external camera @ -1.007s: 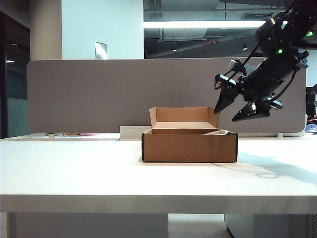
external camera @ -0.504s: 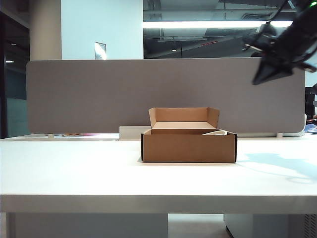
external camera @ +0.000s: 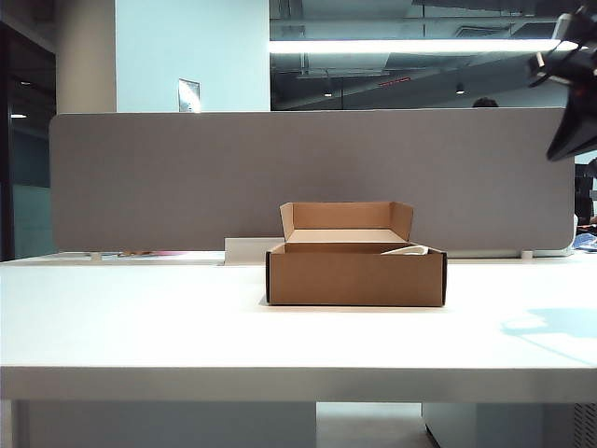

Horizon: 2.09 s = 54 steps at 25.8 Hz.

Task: Pick up the lid and place it into the paper box.

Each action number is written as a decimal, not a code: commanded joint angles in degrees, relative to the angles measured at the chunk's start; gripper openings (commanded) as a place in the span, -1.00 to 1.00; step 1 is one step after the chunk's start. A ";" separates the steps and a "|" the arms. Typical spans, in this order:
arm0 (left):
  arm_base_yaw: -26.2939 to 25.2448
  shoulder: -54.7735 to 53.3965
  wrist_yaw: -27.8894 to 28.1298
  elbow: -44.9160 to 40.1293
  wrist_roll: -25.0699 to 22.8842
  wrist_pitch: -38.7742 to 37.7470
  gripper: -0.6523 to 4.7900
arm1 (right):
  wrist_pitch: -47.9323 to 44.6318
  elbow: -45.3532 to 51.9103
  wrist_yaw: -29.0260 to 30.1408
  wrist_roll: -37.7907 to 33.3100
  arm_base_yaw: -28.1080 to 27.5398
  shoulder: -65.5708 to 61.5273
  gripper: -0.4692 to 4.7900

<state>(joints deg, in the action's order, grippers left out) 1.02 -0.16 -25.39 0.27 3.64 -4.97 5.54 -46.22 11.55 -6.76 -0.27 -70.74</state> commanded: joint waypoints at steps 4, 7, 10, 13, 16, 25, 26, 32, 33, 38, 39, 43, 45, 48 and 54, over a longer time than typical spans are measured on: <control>0.07 -0.07 1.18 0.17 -0.22 0.76 -0.78 | -3.30 10.19 -5.33 -1.31 0.02 10.84 -0.85; 0.07 -0.07 1.14 0.17 -0.24 0.76 -0.78 | -3.50 14.64 -7.78 -3.91 0.02 15.80 -0.85; 0.07 -0.07 1.14 0.17 -0.22 0.72 -0.78 | -4.57 19.63 -8.90 -5.27 0.04 21.05 -0.85; 0.07 -0.07 1.16 0.17 -0.22 0.74 -0.78 | -4.55 25.42 -10.67 -5.33 0.17 28.70 -0.85; 0.07 -0.07 1.16 0.17 -0.22 0.74 -0.78 | -4.39 30.45 -12.98 -5.77 0.15 36.50 -0.86; 0.07 -0.07 1.16 0.17 -0.22 -0.17 -0.78 | -2.14 38.47 -13.60 -5.86 0.15 54.84 -0.86; 0.07 -0.07 1.14 0.17 -0.22 -0.37 -0.78 | -0.92 38.71 -13.84 -5.84 0.15 56.52 -0.86; 0.07 -0.07 1.18 0.17 -0.24 -1.20 -0.78 | 4.79 39.98 -14.64 -5.42 0.15 63.06 -0.86; 0.07 -0.07 1.18 0.17 -0.24 -1.36 -0.78 | 5.49 40.30 -14.62 -5.44 0.15 64.04 -0.86; 0.07 -0.07 1.18 0.17 -0.24 -1.75 -0.78 | 6.99 42.66 -14.62 -5.44 0.15 69.20 -0.86; 0.07 -0.07 1.18 0.17 -0.24 -1.81 -0.78 | 7.37 42.99 -14.62 -5.44 0.15 70.18 -0.86; 0.07 -0.07 1.20 0.17 -0.24 -2.36 -0.78 | 8.39 43.58 -14.64 -5.40 0.15 70.77 -0.86; 0.07 -0.07 1.44 0.17 -0.28 -2.67 -0.78 | 8.37 43.60 -14.64 -5.22 0.15 70.77 -0.85; 0.07 -0.07 2.73 0.17 -0.35 -3.41 -0.78 | 8.33 43.74 -16.04 -4.57 0.15 70.77 -0.85; 0.07 -0.07 4.46 0.17 -0.42 -3.52 -0.78 | 7.26 44.92 -16.24 -3.48 0.09 70.53 -0.85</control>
<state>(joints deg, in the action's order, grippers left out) 1.04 -0.19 -21.34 0.34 3.53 -7.75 13.37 -1.28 -4.40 -10.66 -0.21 -0.25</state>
